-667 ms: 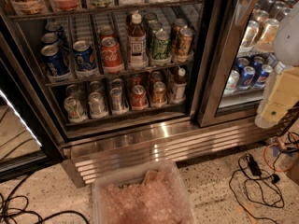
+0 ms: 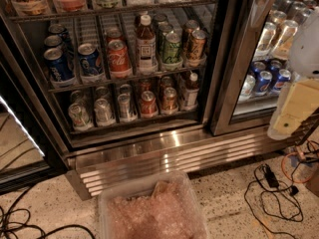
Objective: Pick blue plastic bottle from bottom shelf of fridge
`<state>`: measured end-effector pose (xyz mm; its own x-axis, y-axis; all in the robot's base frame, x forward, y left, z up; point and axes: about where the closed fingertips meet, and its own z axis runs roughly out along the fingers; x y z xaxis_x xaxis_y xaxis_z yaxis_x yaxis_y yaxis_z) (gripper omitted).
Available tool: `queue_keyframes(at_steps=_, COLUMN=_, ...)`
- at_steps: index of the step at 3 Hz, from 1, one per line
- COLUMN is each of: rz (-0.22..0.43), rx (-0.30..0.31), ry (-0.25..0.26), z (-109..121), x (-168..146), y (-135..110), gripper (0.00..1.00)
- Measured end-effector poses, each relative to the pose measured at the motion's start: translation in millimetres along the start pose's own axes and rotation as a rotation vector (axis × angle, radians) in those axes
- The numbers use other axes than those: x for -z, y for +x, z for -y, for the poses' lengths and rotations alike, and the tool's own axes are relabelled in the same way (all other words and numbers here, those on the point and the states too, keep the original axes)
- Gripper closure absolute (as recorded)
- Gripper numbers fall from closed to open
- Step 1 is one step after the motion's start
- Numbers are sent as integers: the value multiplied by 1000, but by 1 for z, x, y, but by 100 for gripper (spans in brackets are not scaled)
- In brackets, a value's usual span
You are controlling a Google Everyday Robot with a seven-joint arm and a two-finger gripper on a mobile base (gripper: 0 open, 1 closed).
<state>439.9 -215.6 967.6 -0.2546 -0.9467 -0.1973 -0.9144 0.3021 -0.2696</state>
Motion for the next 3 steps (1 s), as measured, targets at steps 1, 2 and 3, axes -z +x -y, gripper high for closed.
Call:
queue_keyframes(at_steps=1, rz=-8, rx=-61, ry=4, z=-4, x=-38, y=6, gripper=0)
queue_keyframes(at_steps=2, rz=29, rx=-107, ry=-3, z=-1, x=-78, y=11, gripper=0)
queue_keyframes(at_steps=3, rz=29, rx=-107, ry=-3, z=-1, x=-78, y=11, gripper=0)
